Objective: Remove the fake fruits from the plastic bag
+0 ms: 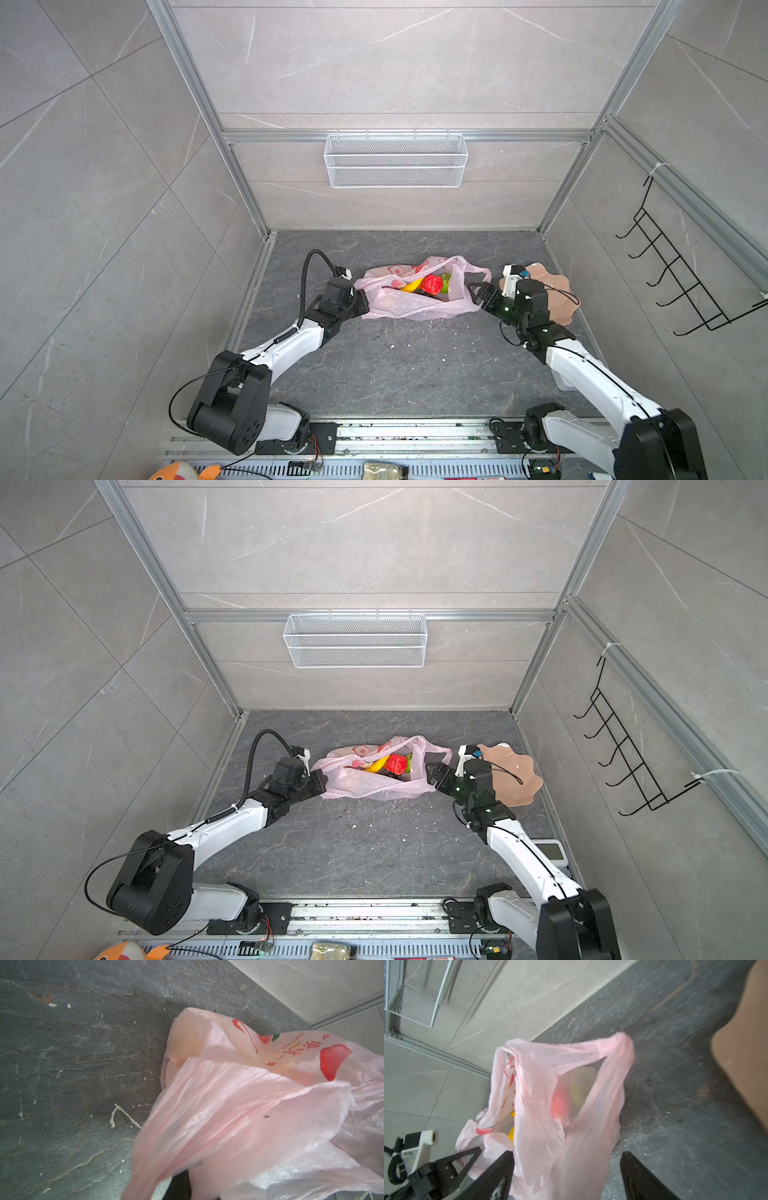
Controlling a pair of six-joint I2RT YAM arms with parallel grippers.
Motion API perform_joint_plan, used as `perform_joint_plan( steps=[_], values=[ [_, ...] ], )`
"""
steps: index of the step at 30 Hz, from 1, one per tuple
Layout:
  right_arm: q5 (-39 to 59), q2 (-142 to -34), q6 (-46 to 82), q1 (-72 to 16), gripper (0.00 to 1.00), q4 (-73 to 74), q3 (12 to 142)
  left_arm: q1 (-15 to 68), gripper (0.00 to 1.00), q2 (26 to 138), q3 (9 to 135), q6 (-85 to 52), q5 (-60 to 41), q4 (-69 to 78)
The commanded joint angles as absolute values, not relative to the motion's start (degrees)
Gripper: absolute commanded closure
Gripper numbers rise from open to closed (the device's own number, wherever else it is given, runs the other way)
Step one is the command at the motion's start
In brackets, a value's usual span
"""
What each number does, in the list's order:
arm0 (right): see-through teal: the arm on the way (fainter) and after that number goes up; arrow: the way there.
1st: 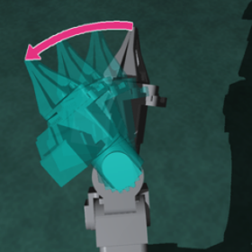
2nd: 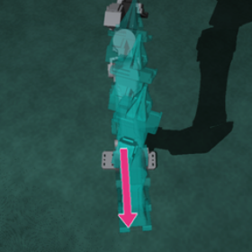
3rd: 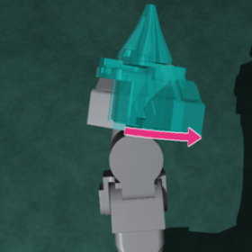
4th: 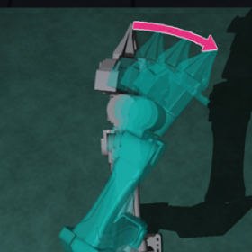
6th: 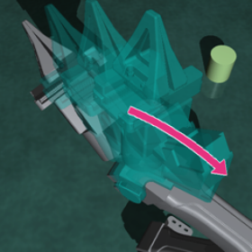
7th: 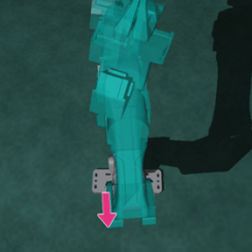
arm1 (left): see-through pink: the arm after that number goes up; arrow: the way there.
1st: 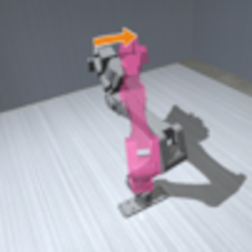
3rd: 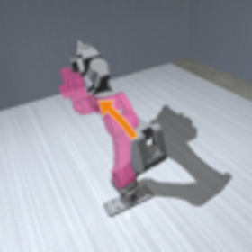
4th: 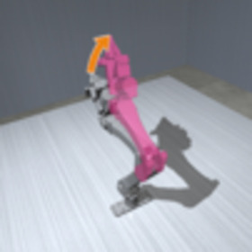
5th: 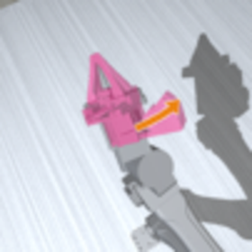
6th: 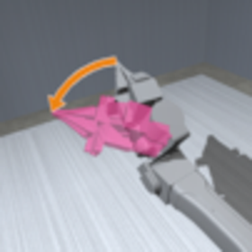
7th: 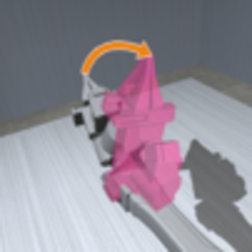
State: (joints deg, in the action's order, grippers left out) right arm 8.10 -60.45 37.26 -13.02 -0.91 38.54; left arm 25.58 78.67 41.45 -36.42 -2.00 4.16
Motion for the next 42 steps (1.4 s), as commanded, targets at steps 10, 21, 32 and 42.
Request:
perform_joint_plan(
  steps=[10,21,32,42],
  values=[
    [-34.6,-67.3,28.8,-42.5,0.18,-35.7,63.3,28.7,1.00,77.4,43.7,-33.9,2.0,3.1],
    [-41.9,-95.7,28.6,-43.1,0.24,-42.3,80.8,28.8,1.00,75.7,43.0,-34.1,2.2,2.2],
    [-41.1,-103.8,27.5,-37.2,0.25,-40.6,83.2,28.8,1.00,75.7,42.2,-34.2,2.1,2.7],
    [-34.7,-110.5,27.1,-32.5,0.25,-36.4,86.2,29.3,1.00,77.1,42.9,-34.1,0.9,3.1]
  ],
)
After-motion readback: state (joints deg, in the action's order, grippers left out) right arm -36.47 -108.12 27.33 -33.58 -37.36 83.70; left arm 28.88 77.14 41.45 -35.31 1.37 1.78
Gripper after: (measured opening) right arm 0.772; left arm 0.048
